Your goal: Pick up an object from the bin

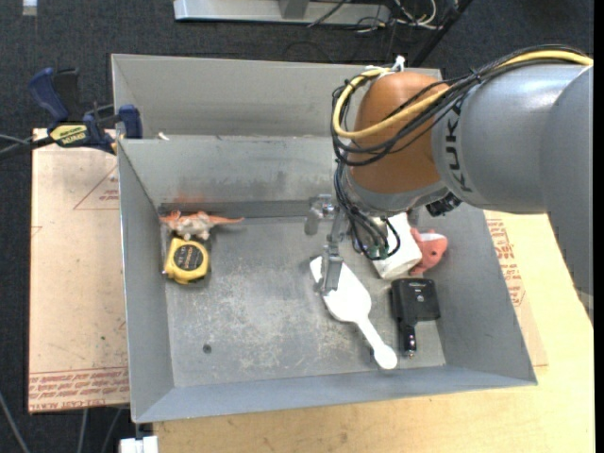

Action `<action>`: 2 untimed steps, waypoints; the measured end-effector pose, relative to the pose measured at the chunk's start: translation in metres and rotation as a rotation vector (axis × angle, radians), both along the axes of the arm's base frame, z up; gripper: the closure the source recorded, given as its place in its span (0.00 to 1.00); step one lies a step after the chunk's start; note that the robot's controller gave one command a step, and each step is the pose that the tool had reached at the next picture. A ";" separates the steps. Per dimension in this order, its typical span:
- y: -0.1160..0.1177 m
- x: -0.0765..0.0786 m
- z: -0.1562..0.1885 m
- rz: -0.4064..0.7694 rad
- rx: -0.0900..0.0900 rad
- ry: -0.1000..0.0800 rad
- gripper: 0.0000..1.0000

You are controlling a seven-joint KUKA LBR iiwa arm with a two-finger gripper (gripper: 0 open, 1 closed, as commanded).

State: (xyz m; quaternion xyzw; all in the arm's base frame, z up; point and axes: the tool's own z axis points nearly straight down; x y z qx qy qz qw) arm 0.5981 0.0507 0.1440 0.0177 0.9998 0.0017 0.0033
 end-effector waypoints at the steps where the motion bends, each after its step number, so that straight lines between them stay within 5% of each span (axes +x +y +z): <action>1: -0.024 0.004 -0.037 -0.048 -0.001 0.007 0.00; 2: -0.034 0.001 -0.049 0.121 -0.003 0.006 0.00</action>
Offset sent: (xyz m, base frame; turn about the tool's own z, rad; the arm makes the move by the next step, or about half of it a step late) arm -0.0104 -0.0471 -0.0740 0.3093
